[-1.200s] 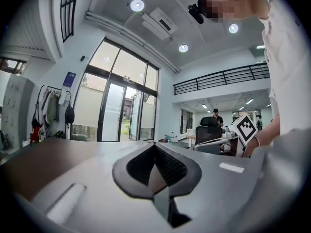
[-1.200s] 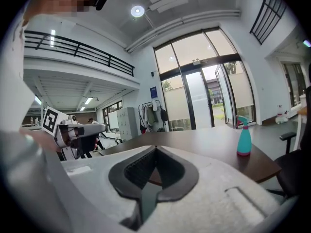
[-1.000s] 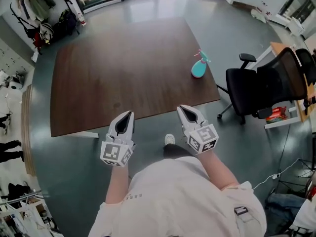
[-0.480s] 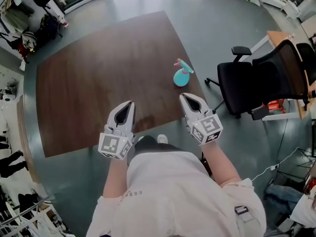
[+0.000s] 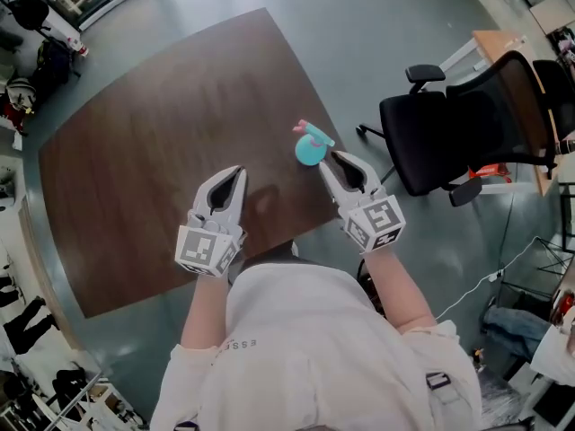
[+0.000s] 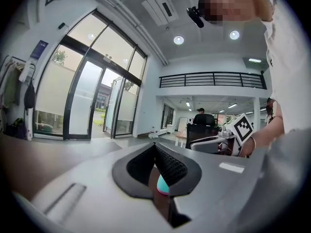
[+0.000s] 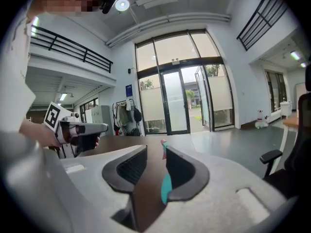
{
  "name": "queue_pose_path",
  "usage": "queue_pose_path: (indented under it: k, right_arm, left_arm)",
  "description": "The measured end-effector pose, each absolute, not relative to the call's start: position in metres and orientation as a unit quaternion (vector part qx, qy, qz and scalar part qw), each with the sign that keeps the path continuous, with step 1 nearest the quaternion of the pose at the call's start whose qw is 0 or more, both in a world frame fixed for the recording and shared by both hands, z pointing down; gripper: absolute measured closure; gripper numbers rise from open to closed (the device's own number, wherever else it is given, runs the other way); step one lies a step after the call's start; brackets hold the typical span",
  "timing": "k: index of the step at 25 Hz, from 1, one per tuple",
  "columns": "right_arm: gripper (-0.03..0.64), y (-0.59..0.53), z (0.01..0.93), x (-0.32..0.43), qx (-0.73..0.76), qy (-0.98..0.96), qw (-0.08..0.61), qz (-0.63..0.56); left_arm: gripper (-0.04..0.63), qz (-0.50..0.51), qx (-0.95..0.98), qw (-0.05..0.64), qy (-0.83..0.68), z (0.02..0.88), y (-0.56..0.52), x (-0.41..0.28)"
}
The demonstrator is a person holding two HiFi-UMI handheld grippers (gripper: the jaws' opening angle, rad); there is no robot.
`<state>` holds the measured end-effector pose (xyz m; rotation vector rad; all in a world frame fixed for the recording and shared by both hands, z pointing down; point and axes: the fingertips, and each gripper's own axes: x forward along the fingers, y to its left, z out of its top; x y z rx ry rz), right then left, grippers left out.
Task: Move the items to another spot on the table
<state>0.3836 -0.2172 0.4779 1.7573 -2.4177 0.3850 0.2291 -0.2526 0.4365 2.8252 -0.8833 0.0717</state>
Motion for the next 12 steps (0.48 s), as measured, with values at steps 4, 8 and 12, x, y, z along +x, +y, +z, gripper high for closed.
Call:
queue_pose_path:
  k: [4,8,12]
  right_arm:
    - [0.406,-0.24,0.485,0.398,0.589,-0.795,0.072,0.127]
    - [0.353,-0.253,0.503,0.402,0.578,-0.8,0.081,0.138]
    - [0.351,-0.263,0.529,0.398,0.555,-0.811,0.105,0.153]
  left_arm:
    - [0.586,0.034,0.952,0.101,-0.286,0.441,-0.271,0.247]
    - [0.588,0.046,0.95,0.111,-0.287,0.455,-0.281,0.253]
    - [0.586,0.055,0.947,0.133,-0.288,0.474,-0.29,0.253]
